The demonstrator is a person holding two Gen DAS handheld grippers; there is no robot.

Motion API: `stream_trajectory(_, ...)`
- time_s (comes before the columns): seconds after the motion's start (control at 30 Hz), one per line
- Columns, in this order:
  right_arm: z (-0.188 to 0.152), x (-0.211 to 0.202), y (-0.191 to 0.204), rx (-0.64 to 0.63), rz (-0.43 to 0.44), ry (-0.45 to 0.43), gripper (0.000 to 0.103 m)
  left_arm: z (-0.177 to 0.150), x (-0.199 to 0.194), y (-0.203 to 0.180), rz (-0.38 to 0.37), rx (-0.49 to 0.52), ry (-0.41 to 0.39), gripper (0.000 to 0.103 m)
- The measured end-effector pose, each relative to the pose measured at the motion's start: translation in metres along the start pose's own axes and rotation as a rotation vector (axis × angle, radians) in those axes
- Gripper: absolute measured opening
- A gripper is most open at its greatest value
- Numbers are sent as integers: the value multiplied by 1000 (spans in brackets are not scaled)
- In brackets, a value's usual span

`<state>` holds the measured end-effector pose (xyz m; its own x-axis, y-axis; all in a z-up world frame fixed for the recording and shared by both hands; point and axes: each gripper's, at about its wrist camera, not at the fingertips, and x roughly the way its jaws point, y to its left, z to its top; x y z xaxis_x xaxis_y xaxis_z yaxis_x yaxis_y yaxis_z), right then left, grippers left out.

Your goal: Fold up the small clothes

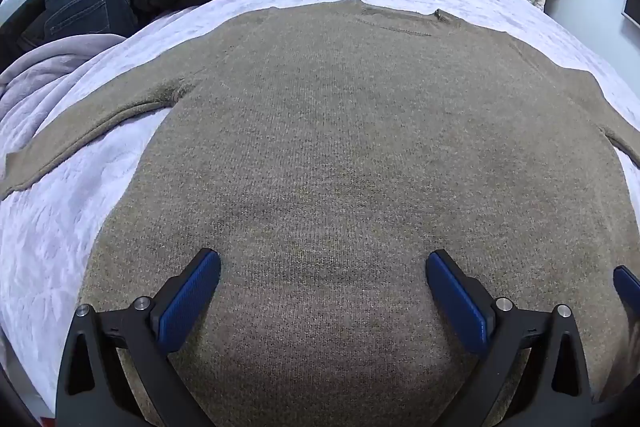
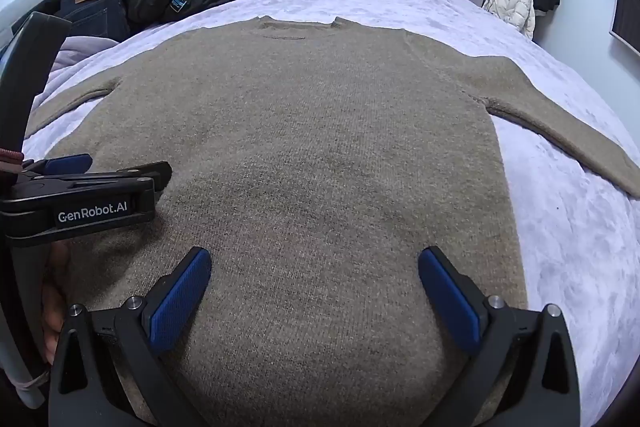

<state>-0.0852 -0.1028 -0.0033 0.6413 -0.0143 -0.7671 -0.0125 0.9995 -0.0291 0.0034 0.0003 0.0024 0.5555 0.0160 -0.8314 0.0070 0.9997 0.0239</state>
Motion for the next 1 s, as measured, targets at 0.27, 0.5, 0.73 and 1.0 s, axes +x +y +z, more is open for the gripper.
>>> stream_trajectory(0.27, 2, -4, 12, -11, -39, 17, 103, -3, 2, -3, 10, 3, -5, 103)
stream_trajectory(0.5, -2, -7, 4, 1, 7, -6, 103, -4, 3, -3, 19, 4, -6, 103)
stream_trajectory(0.73, -4, -3, 0, -1, 19, -25, 103, -8, 2, -5, 26, 5, -22, 103)
stream_trajectory(1.0, -3, -3, -1, -5, 16, -35, 103, -9, 0, -5, 31, 7, -24, 103)
